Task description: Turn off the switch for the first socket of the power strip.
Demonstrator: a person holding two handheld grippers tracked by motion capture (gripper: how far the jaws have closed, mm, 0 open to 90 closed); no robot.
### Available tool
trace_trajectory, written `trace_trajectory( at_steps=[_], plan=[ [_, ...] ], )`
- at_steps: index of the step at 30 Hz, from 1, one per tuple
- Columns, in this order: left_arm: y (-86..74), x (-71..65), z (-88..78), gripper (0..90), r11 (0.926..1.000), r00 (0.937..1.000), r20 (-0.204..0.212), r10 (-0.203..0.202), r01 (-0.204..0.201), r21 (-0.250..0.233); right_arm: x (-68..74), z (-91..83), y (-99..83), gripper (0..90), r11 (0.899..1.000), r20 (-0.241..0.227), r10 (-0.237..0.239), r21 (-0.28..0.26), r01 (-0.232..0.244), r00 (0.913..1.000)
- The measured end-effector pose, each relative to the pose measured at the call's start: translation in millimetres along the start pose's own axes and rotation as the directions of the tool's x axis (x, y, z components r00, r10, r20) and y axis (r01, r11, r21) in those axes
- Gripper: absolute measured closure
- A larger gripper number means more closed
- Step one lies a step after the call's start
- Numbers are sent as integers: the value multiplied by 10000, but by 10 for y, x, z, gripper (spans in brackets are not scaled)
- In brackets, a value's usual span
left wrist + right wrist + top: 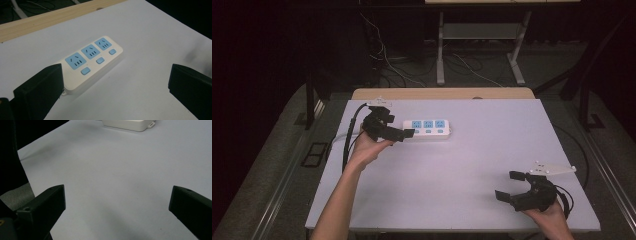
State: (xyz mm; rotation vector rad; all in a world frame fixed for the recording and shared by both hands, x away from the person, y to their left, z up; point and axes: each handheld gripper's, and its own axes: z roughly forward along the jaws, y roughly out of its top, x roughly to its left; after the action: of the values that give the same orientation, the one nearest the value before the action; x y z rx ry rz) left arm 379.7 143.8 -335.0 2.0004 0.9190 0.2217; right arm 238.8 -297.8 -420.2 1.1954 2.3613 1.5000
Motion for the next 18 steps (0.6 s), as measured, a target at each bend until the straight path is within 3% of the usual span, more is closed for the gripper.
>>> trace_trajectory(
  at_steps=[9,18],
  plan=[
    [-186,-92,-163,0,9998,9997,-124,186,-188,-120,32,12,8,5,10000,-25,-58,19,58,10000],
    [-390,-171,-305,0,9980,10000,37,88,-85,-620,33,14,7,5,10000,-10,-34,33,34,10000]
  ],
)
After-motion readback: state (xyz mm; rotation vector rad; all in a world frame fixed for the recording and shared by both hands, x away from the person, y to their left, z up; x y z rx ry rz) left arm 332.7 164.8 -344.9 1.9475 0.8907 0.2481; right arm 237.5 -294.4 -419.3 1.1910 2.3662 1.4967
